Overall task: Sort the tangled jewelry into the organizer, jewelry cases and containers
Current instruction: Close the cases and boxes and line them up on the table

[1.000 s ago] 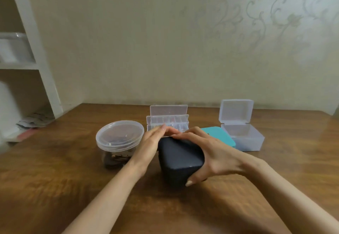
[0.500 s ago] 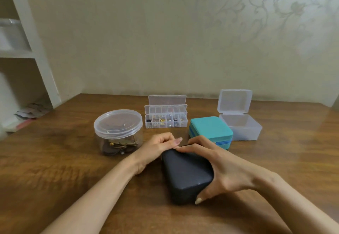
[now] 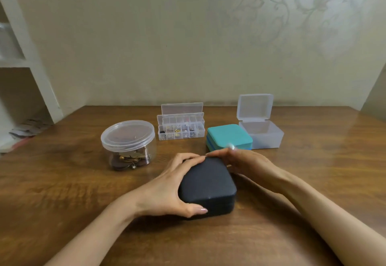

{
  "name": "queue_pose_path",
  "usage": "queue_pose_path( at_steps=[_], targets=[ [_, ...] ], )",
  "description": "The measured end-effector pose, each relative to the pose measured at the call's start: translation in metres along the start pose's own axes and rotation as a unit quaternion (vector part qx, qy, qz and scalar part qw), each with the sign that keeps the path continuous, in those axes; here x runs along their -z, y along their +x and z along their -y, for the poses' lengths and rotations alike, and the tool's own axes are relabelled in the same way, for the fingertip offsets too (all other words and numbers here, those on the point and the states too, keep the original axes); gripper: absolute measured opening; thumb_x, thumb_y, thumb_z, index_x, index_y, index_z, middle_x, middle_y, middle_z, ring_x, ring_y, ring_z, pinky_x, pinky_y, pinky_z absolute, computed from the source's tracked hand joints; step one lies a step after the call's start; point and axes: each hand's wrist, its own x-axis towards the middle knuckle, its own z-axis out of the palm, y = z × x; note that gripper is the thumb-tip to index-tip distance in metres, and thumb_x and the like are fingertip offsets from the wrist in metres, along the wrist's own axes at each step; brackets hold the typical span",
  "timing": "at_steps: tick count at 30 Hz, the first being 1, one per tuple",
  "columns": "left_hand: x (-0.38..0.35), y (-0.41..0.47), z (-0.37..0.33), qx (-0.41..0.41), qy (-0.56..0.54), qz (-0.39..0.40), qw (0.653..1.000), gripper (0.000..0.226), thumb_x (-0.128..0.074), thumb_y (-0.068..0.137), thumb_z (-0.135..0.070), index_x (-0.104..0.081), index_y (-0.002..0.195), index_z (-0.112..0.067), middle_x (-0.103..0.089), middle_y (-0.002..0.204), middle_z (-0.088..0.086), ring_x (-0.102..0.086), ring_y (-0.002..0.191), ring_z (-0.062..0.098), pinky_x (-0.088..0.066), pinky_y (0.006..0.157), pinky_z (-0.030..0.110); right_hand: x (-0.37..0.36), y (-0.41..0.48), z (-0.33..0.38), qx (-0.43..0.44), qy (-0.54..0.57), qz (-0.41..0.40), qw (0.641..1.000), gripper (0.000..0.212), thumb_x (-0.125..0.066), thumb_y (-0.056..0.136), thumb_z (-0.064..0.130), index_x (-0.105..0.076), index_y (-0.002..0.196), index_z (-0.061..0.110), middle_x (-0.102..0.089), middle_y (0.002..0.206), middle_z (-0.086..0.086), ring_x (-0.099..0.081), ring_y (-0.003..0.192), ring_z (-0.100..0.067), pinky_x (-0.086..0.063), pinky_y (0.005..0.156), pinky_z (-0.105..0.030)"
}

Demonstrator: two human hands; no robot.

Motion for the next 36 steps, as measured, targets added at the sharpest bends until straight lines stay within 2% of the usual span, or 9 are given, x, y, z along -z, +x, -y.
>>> queue_pose_path(
  at_steps=[2, 4, 8, 13, 16, 24, 30, 33, 36],
  targets=[
    [0.002, -0.004, 0.006, -0.006, -0.041, 0.019, 0.999, 0.092, -0.077, 0.067, -0.049, -0.018, 0.138, -0.054, -0.012, 0.136, -0.028, -0.025, 0.128, -0.006, -0.032, 0.106, 0.017, 0.004, -0.001, -0.001, -0.006, -0.063, 0.007, 0.998, 0.032, -0.044, 0.096, 0.002, -0.065, 0.109, 0.023, -0.069, 0.105, 0.011, -0.063, 0.098, 0.003, -0.048, 0.076, -0.010],
    [0.004, -0.007, 0.010, -0.012, -0.052, 0.029, 0.998, 0.090, -0.080, 0.066, -0.046, -0.021, 0.132, -0.062, -0.017, 0.134, -0.029, -0.028, 0.125, -0.010, -0.031, 0.104, 0.014, 0.006, -0.001, -0.001, -0.008, -0.130, 0.016, 0.991, 0.039, -0.047, 0.092, -0.008, -0.064, 0.109, 0.023, -0.067, 0.110, 0.007, -0.061, 0.101, 0.003, -0.048, 0.080, -0.011],
    [0.005, -0.008, 0.008, -0.016, -0.079, 0.038, 0.996, 0.090, -0.084, 0.063, -0.043, -0.026, 0.129, -0.063, -0.028, 0.128, -0.029, -0.034, 0.121, -0.011, -0.033, 0.101, 0.012, 0.010, 0.000, -0.001, 0.003, -0.157, 0.014, 0.988, 0.030, -0.053, 0.090, -0.005, -0.064, 0.106, 0.018, -0.066, 0.112, -0.003, -0.062, 0.105, -0.010, -0.049, 0.093, -0.023],
    [0.005, -0.009, 0.007, -0.018, -0.090, 0.044, 0.995, 0.090, -0.084, 0.065, -0.038, -0.027, 0.131, -0.060, -0.028, 0.127, -0.030, -0.035, 0.120, -0.012, -0.032, 0.100, 0.010, 0.009, -0.002, 0.001, 0.024, -0.238, 0.011, 0.971, 0.023, -0.056, 0.091, 0.003, -0.064, 0.099, 0.023, -0.064, 0.098, 0.004, -0.062, 0.090, -0.008, -0.050, 0.078, -0.020],
    [0.005, -0.009, 0.005, -0.022, -0.090, 0.054, 0.994, 0.090, -0.083, 0.067, -0.034, -0.028, 0.133, -0.057, -0.028, 0.129, -0.030, -0.034, 0.122, -0.012, -0.031, 0.100, 0.007, 0.011, -0.002, 0.000, 0.021, -0.275, 0.010, 0.961, 0.017, -0.058, 0.092, 0.010, -0.063, 0.100, 0.024, -0.063, 0.099, 0.007, -0.060, 0.090, -0.004, -0.049, 0.080, -0.020],
    [0.007, -0.010, 0.005, -0.032, -0.083, 0.064, 0.994, 0.090, -0.084, 0.065, -0.035, -0.029, 0.133, -0.058, -0.031, 0.130, -0.026, -0.035, 0.124, -0.009, -0.030, 0.100, 0.007, 0.005, -0.001, 0.000, 0.040, -0.279, -0.051, 0.958, 0.021, -0.058, 0.088, -0.002, -0.069, 0.089, 0.017, -0.071, 0.089, -0.009, -0.066, 0.073, -0.009, -0.055, 0.067, -0.022],
    [0.009, -0.009, 0.009, -0.031, -0.037, -0.034, 0.998, 0.088, -0.084, 0.058, -0.047, -0.033, 0.128, -0.059, -0.034, 0.127, -0.027, -0.038, 0.122, -0.007, -0.034, 0.105, 0.021, 0.002, -0.002, -0.003, 0.135, -0.463, -0.136, 0.865, 0.020, -0.057, 0.090, 0.007, -0.071, 0.101, 0.015, -0.065, 0.117, -0.002, -0.056, 0.113, -0.014, -0.049, 0.079, -0.016],
    [0.008, -0.006, 0.011, -0.008, -0.034, -0.041, 0.999, 0.087, -0.081, 0.056, -0.054, -0.032, 0.127, -0.061, -0.033, 0.126, -0.030, -0.039, 0.120, -0.007, -0.038, 0.105, 0.026, 0.003, -0.005, -0.002, 0.141, -0.462, -0.143, 0.864, 0.018, -0.055, 0.090, 0.006, -0.071, 0.097, 0.014, -0.061, 0.120, -0.001, -0.052, 0.117, -0.012, -0.047, 0.074, -0.012],
    [0.007, -0.003, 0.018, 0.026, -0.016, -0.076, 0.997, 0.086, -0.079, 0.054, -0.060, -0.032, 0.127, -0.059, -0.032, 0.122, -0.030, -0.040, 0.116, -0.004, -0.043, 0.099, 0.024, -0.001, -0.006, 0.002, 0.123, -0.436, -0.115, 0.884, 0.019, -0.054, 0.089, 0.003, -0.070, 0.085, 0.012, -0.065, 0.105, -0.003, -0.057, 0.102, -0.015, -0.053, 0.073, -0.025]
  ],
)
